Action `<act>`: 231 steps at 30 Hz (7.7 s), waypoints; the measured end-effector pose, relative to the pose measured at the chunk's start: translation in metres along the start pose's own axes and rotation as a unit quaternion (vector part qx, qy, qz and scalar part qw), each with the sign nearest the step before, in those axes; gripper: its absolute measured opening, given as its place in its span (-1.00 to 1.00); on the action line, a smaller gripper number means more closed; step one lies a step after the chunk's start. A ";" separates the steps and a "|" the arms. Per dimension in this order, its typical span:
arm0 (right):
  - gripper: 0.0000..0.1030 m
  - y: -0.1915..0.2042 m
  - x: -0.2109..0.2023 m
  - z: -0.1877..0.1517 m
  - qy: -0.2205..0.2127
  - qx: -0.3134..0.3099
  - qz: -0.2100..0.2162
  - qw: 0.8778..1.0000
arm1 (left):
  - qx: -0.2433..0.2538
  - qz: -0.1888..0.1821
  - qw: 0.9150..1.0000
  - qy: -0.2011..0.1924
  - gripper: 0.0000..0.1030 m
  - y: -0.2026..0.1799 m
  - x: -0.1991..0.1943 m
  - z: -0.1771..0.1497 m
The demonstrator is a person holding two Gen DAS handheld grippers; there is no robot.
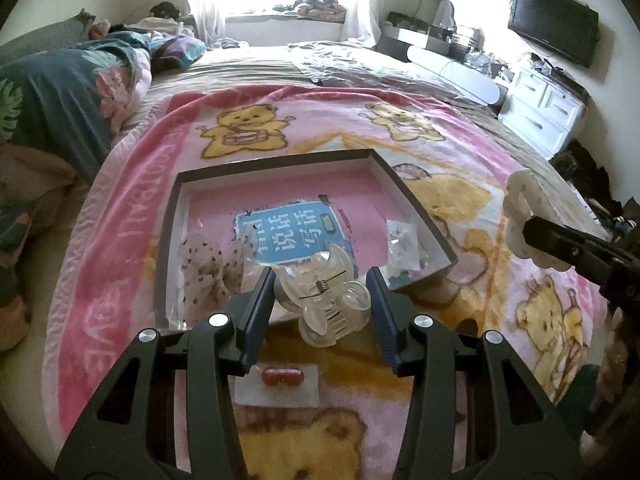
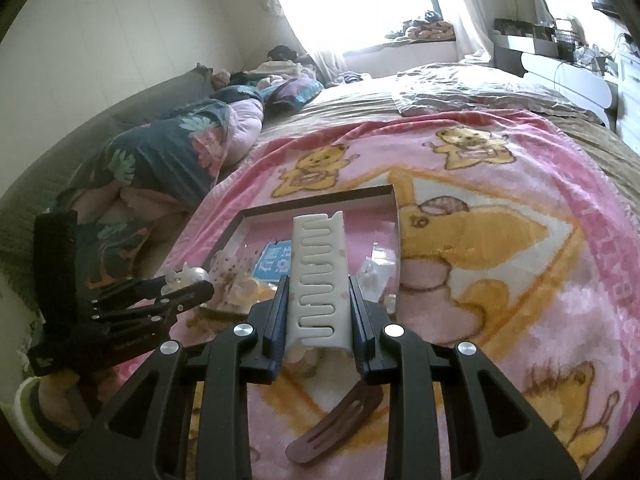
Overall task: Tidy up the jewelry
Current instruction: 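Carry both clips over the tray and open the left tool while the right tool releases its clip, then lift both open tools away from the tray, then grasp the red earring bag with the left tool while the right tool grasps the brown claw clip, then drop the earring bag into the tray with the left tool while the right tool drops the brown clip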
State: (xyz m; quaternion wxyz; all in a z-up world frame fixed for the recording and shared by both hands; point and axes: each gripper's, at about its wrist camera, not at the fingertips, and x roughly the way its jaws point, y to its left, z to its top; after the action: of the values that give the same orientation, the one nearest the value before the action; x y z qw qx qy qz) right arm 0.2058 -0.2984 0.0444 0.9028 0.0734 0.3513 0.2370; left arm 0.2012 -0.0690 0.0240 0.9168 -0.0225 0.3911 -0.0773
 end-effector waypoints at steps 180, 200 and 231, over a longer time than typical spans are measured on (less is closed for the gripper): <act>-0.40 0.017 0.044 -0.105 0.105 -0.020 0.017 0.994 | -0.032 0.067 0.994 0.082 0.57 0.029 0.059 -0.094; -0.40 0.025 0.017 -0.062 0.045 -0.030 0.023 0.998 | -0.048 0.024 0.998 0.014 0.54 0.030 -0.013 -0.057; -0.40 -0.006 0.062 0.041 0.004 -0.029 0.014 0.999 | -0.013 0.034 0.999 0.003 0.54 0.015 0.034 0.016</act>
State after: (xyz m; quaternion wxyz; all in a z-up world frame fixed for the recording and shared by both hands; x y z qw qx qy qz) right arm 0.2755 -0.2729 0.0355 0.8997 0.0515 0.3470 0.2599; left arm 0.2377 -0.0604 0.0097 0.9173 -0.0207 0.3954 -0.0413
